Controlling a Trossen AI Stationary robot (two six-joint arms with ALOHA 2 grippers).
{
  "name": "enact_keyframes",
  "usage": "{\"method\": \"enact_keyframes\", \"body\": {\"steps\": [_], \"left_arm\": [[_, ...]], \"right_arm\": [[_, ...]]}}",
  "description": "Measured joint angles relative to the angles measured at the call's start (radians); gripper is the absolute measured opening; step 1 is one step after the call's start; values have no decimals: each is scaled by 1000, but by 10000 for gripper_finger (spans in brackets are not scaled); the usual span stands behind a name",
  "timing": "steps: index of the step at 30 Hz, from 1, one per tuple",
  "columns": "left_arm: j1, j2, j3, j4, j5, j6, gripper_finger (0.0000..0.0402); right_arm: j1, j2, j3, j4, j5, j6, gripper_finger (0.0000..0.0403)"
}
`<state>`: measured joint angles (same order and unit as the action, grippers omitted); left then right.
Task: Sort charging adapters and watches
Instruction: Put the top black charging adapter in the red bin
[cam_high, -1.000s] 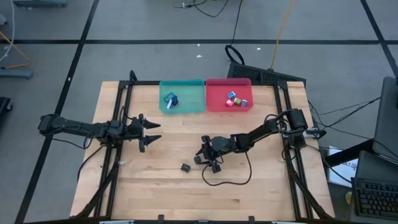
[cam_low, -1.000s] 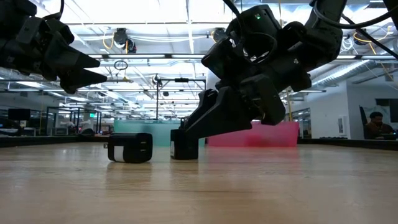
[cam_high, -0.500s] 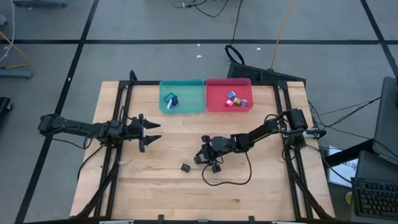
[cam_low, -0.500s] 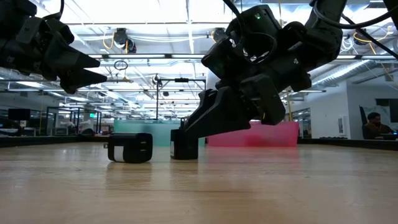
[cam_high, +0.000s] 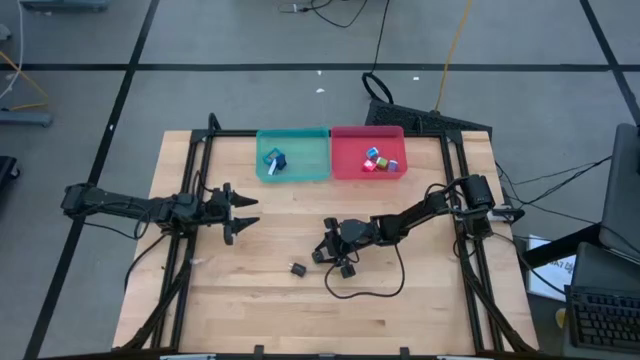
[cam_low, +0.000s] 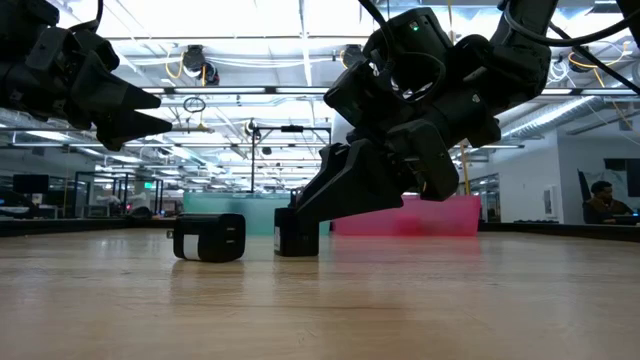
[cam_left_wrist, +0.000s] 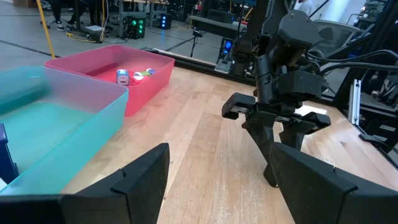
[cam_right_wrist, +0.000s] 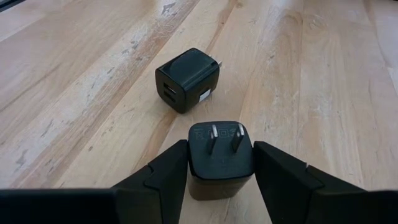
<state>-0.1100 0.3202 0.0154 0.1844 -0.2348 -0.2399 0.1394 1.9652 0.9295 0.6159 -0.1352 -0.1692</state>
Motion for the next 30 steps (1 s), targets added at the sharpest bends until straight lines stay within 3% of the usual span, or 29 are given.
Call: {"method": "enact_keyframes", "body": {"steps": [30], "left_arm": [[0,0,0,0,0,0,278]], "right_arm": [[0,0,0,-3,-51,19,169]]}}
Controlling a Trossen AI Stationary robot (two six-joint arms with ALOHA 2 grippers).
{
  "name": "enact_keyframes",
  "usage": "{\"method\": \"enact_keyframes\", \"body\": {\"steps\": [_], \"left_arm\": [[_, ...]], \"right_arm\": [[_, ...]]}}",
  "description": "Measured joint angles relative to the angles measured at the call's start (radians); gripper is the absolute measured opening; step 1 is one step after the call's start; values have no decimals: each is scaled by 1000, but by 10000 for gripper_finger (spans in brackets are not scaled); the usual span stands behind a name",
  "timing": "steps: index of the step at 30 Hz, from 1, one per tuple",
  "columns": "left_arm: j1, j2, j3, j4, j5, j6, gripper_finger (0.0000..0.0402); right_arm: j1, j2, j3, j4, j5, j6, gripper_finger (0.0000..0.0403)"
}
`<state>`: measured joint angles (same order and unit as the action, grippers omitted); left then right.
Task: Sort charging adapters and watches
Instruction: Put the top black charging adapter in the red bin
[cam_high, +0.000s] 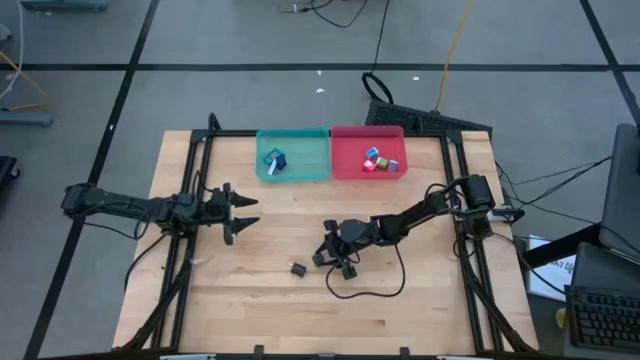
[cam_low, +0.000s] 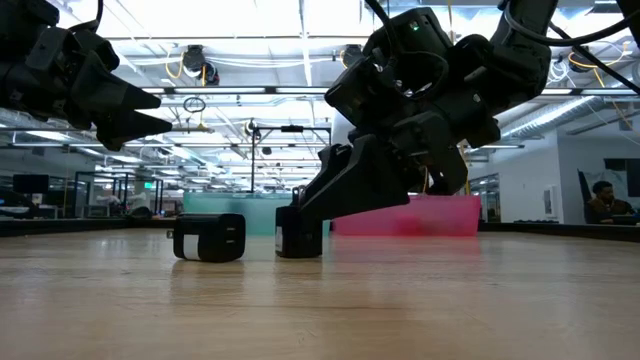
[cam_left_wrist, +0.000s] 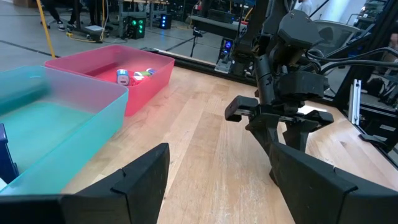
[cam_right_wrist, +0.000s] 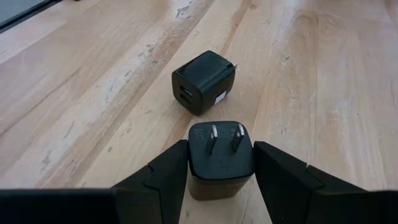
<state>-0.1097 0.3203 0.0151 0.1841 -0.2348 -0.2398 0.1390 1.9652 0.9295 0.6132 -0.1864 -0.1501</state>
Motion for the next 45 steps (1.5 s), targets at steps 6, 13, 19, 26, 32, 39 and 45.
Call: {"method": "enact_keyframes", "body": {"steps": [6,13,19,26,32,39,45], "left_arm": [[0,0,0,0,0,0,278],[0,0,0,0,0,0,278],[0,0,0,0,0,0,278],[0,0,0,0,0,0,278],[0,0,0,0,0,0,278],[0,0,0,0,0,0,278],[0,0,0,0,0,0,278]], "right_arm": [[0,0,0,0,0,0,169],[-2,0,0,2,1,33,169],[-2,0,0,3,1,34,169],[-2,0,0,3,1,34,169],[-2,0,0,0,-1,34,179],[-2,1,0,-17,-1,33,196],[-2,1,0,-13,-2,31,184]]}}
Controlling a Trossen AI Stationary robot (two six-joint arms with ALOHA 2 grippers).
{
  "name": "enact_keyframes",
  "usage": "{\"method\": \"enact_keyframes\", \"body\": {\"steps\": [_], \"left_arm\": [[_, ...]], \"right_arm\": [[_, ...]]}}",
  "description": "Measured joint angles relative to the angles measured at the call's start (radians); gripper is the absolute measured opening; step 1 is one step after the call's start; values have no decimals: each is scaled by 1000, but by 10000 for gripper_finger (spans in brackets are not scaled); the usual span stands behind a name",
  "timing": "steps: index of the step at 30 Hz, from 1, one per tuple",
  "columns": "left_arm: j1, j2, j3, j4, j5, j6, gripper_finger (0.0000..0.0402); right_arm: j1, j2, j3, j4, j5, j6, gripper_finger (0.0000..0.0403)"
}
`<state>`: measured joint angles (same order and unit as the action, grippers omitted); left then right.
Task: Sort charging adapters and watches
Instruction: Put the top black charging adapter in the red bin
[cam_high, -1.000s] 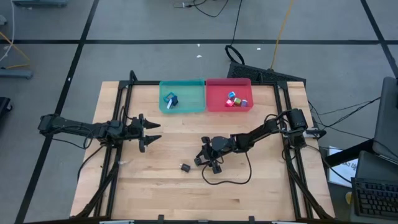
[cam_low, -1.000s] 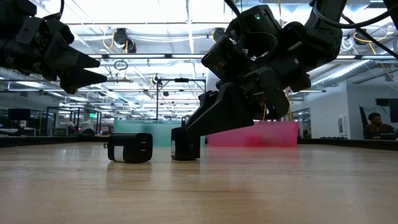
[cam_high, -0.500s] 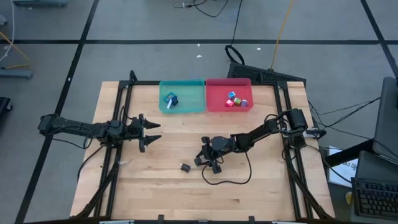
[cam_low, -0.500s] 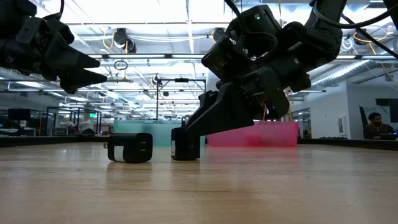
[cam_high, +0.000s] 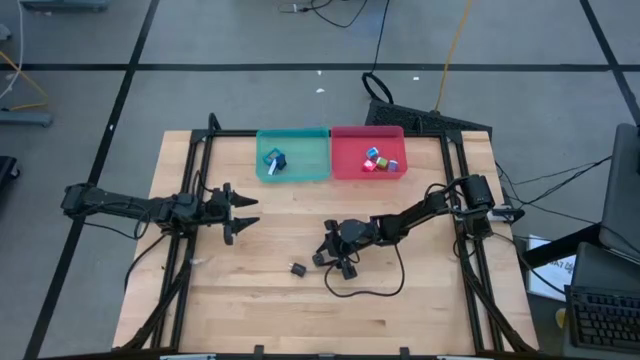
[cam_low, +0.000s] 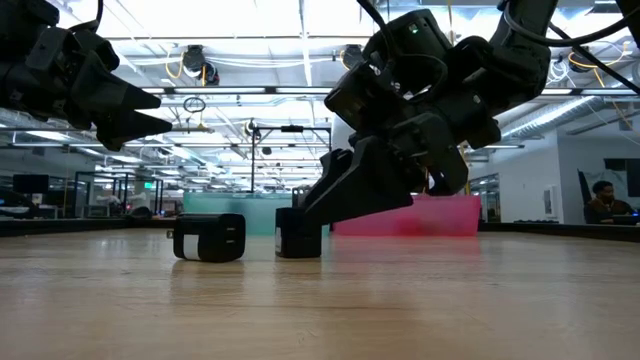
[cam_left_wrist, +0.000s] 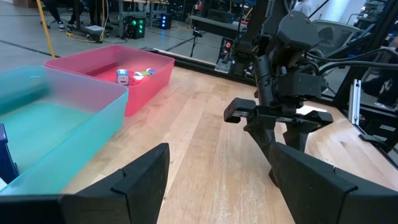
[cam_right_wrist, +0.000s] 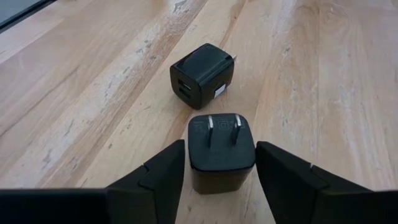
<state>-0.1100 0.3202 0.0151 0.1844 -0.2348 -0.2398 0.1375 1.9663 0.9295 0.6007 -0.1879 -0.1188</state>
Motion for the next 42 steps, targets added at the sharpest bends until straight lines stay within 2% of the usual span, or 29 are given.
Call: {"method": "enact_keyframes", "body": {"steps": [10,34,42], "left_arm": [[0,0,0,0,0,0,278],[0,0,0,0,0,0,278],[0,0,0,0,0,0,278]], "right_arm": [[0,0,0,0,0,-2,159],[0,0,0,0,0,-2,155],[0,0,0,-1,-1,-50,155]]}}
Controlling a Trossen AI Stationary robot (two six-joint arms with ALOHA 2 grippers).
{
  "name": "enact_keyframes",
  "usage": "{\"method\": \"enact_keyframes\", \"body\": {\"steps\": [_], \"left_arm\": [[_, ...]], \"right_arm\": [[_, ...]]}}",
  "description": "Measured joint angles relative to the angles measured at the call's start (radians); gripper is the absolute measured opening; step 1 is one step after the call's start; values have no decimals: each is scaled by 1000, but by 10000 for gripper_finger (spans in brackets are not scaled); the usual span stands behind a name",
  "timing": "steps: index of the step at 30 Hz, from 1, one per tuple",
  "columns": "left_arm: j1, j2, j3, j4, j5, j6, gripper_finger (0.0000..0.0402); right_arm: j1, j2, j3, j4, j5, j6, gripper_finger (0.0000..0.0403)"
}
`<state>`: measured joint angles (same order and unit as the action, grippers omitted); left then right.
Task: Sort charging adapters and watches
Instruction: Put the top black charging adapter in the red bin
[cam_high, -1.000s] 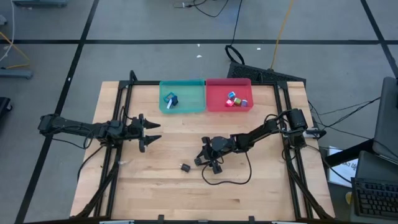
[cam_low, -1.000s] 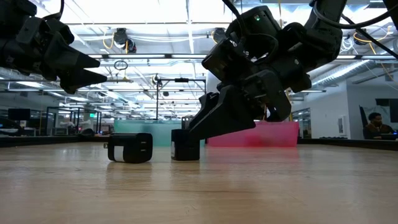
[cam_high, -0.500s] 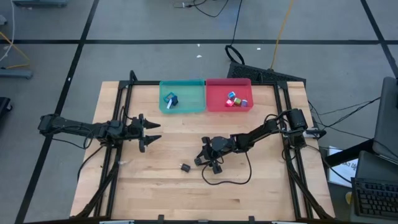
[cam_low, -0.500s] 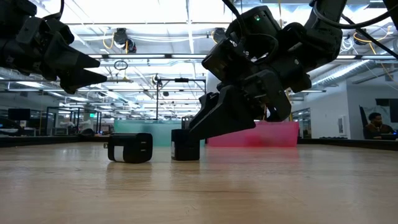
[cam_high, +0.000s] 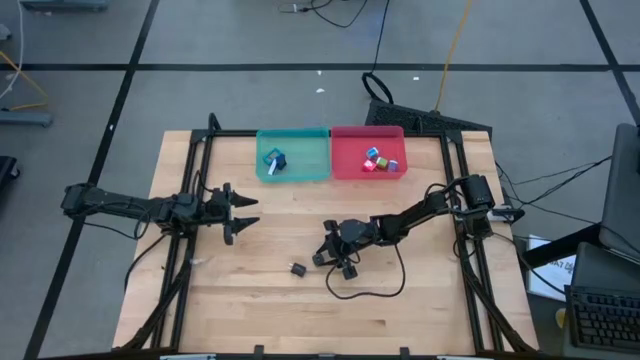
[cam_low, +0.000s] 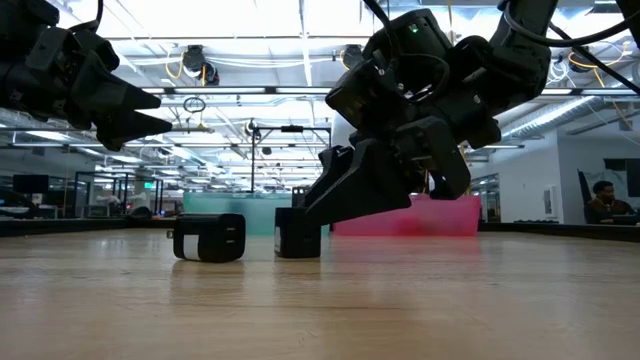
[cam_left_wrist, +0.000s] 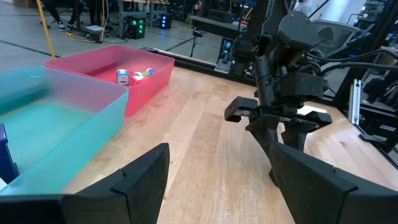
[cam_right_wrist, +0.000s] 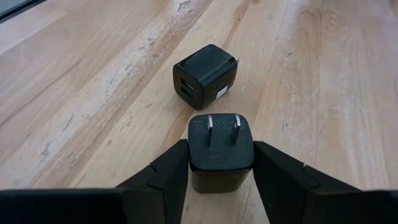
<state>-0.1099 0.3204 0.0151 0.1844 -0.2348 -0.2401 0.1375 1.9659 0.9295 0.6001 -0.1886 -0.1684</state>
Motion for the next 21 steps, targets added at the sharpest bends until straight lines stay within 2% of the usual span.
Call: {"method": "enact_keyframes", "body": {"steps": [21], "left_arm": [[0,0,0,0,0,0,278]], "right_arm": [[-1,0,0,-3,0,-1,153]]}}
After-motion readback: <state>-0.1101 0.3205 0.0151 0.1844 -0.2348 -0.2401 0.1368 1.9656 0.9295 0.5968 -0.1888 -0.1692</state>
